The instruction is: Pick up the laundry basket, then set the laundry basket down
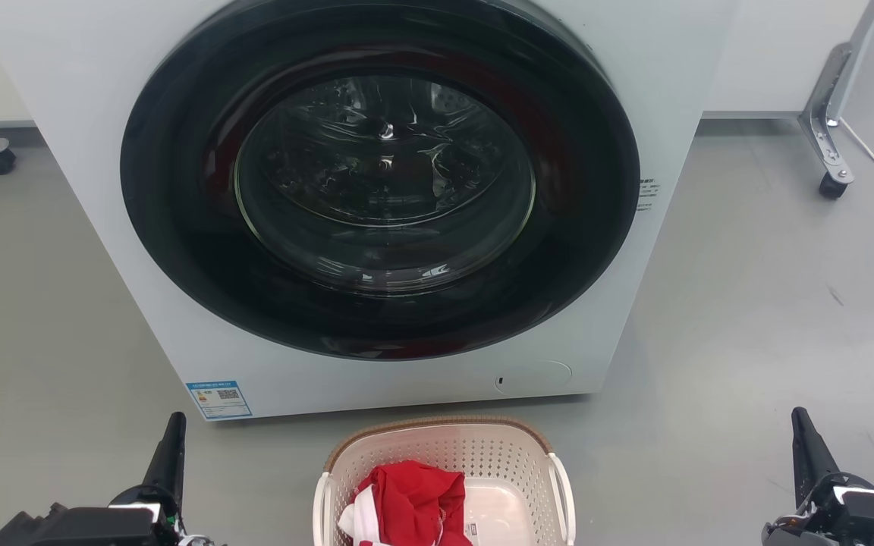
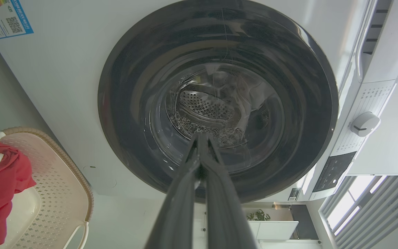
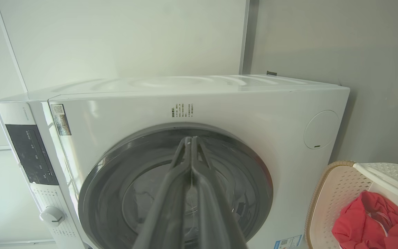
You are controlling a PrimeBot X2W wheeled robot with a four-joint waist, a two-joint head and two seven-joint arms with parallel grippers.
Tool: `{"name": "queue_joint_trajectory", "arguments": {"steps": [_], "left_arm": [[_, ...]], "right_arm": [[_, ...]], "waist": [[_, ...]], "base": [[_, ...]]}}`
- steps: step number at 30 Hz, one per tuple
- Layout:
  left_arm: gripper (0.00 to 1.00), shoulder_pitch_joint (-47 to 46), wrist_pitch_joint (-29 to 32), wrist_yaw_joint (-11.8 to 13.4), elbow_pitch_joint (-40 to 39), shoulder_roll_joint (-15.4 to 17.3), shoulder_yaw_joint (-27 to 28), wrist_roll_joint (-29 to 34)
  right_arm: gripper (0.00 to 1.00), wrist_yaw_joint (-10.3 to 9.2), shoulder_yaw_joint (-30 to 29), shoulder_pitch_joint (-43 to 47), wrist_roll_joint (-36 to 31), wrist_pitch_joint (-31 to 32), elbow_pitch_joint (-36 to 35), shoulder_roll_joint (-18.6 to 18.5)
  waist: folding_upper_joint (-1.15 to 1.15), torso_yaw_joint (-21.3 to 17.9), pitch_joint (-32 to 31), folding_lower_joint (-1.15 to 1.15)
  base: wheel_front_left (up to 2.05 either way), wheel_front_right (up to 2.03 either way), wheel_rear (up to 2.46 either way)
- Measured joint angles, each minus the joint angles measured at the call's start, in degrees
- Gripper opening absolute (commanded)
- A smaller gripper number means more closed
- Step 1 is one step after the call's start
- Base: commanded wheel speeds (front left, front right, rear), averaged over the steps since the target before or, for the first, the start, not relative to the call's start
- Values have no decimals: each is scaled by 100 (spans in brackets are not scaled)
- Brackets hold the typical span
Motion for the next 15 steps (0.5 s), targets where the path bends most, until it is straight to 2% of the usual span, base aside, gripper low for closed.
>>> {"name": "queue_joint_trajectory", "arguments": {"steps": [15], "left_arm": [[0,0,0,0,3,0,-1,-1]], "right_arm": [[0,0,1,0,0,0,0,0]], "waist": [[0,0,0,0]], "base": [[0,0,0]]}}
